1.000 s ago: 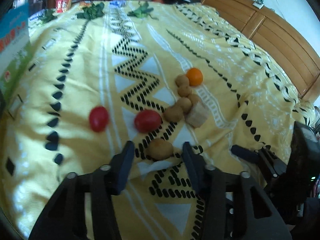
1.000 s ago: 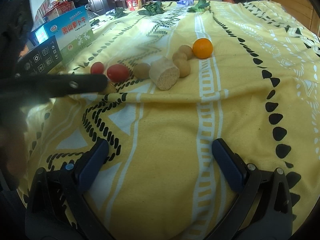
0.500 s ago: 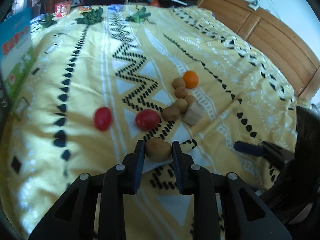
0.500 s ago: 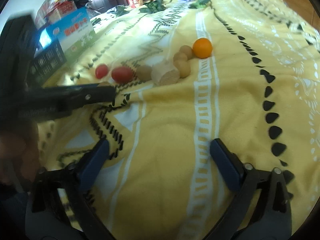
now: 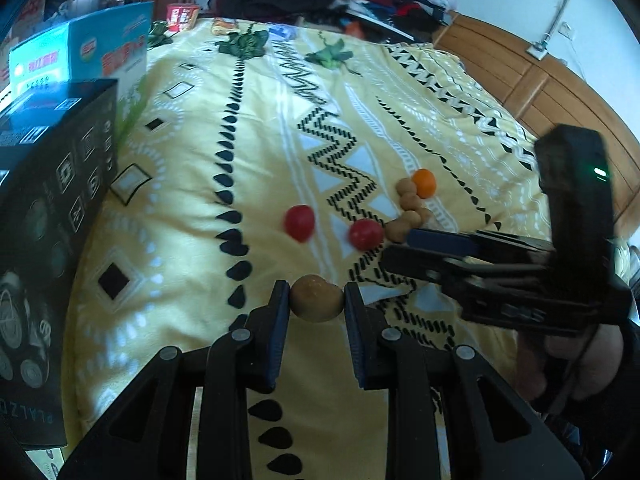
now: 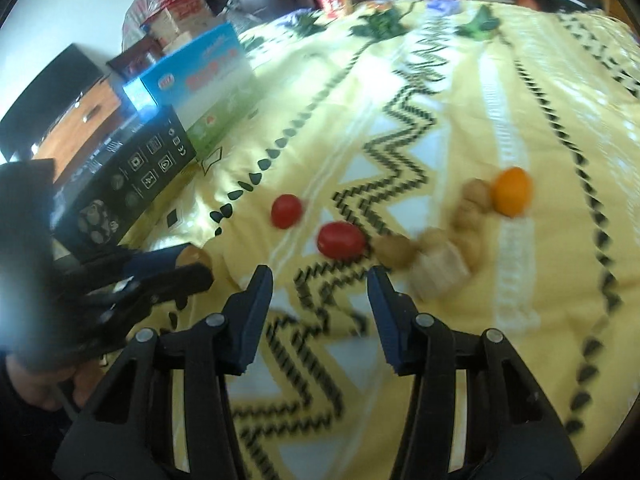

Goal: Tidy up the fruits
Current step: 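Grasp a brown potato with the left tool while the right tool grasps a red tomato, then carry the potato and tomato over the steel bowl with both tools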

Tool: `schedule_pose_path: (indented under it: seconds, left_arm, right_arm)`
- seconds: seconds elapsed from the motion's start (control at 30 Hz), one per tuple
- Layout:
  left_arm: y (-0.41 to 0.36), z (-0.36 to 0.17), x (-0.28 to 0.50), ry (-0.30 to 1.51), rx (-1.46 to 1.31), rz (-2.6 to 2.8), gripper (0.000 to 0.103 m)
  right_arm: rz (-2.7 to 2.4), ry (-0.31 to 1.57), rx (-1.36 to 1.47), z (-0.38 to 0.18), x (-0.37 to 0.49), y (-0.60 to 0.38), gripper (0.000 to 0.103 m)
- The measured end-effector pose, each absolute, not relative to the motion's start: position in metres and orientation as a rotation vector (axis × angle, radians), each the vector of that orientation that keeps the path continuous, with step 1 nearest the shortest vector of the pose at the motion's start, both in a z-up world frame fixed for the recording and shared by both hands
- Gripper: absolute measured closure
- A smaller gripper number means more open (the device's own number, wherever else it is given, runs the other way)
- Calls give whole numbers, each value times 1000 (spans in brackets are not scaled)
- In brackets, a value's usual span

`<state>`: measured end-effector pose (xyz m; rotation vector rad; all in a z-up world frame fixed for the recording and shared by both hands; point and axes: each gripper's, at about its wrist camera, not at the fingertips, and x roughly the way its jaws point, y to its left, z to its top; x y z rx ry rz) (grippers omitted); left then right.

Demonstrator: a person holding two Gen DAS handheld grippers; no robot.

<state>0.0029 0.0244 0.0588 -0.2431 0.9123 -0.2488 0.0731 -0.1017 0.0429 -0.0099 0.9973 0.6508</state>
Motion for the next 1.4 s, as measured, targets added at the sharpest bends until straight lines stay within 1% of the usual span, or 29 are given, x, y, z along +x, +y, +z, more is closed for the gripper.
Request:
schedule_pose_path:
  seconds: [0.17, 0.37, 0.5, 0.63, 0.8, 0.93, 1.13, 1.27, 1.4]
  left_arm:
    - [26, 56, 3, 916, -247, -251, 76]
    - [26, 56, 5, 914, -249, -252, 76]
    - [29, 59, 4, 905, -255, -245, 76]
    - [33, 69, 3, 883, -263, -238, 76]
    - [44, 97, -1, 827, -257, -221, 76]
    - [68, 132, -11, 756, -259, -175, 76]
    - [136, 188, -42, 628, -245, -17, 76]
    - [190, 209, -69, 583, -249, 117, 76]
    - [249, 218, -102, 563, -271, 271, 76]
  right_arm:
    - [603, 1023, -46, 31, 90, -90, 53]
    - [575, 1011, -144, 21, 95, -76, 54]
    - [560, 998, -154, 21, 96, -79, 69]
    - [566, 973, -147, 29, 93, -82, 70]
    - [590, 889, -162, 62, 77, -77, 70]
    - [623, 819, -165, 97, 66, -64, 70]
    - [717, 716, -161, 156, 53, -21, 70]
    - [814, 667, -170, 186, 42, 29, 70]
    - [914, 643, -196, 203, 24, 84, 70]
